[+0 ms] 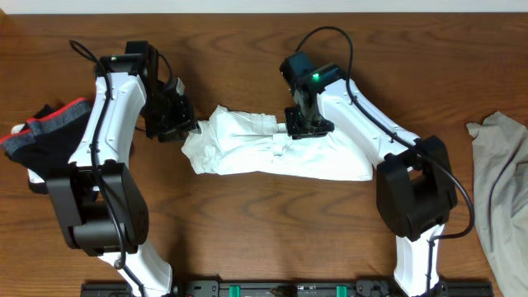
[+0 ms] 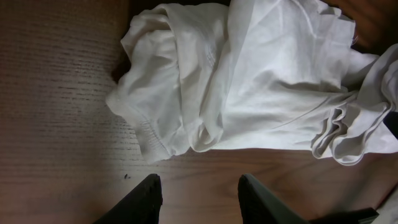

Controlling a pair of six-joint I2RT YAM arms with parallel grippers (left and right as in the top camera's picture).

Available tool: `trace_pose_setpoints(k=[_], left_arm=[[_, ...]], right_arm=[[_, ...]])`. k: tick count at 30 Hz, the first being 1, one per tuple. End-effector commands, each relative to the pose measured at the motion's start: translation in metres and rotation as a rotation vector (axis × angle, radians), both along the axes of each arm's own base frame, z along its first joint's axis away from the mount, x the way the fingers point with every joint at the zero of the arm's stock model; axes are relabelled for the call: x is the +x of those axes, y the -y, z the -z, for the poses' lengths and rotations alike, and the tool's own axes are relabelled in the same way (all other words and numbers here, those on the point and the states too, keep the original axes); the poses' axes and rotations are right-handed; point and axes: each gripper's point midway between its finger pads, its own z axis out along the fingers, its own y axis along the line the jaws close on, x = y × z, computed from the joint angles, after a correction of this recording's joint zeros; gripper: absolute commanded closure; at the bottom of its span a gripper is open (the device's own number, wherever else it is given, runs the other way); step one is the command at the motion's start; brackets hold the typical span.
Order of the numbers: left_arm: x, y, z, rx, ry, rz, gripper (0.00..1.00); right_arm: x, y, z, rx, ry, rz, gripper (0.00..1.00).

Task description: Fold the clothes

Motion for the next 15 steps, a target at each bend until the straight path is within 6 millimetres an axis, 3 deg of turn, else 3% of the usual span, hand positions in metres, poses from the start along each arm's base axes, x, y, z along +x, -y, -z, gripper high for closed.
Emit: trace_pose_setpoints(k=[1,5,11,15], left_arm=[[-0.001,-0.0013,0.0016,0.005,-0.009,0.001,0.57],[-0.0009,-0.0014,0.0016,0.005,-0.009,0.001,0.57],[-0.0009,-0.0014,0.0016,0.005,-0.009,0.001,0.57],[-0.0009,-0.0014,0.0016,0.005,-0.009,0.001,0.57]], right_arm=[[-0.0023,-0.0065,0.007,0.007,-0.024,0.007,0.67],[-0.0017,-0.0071,0.0079,0.009,-0.023,0.007,0.71],[-0.0018,-0.0071,0.0079,0.009,-0.024,0.007,0.99],[-0.0023,-0.0074,0.0075,0.009,-0.024,0.006,0.99]])
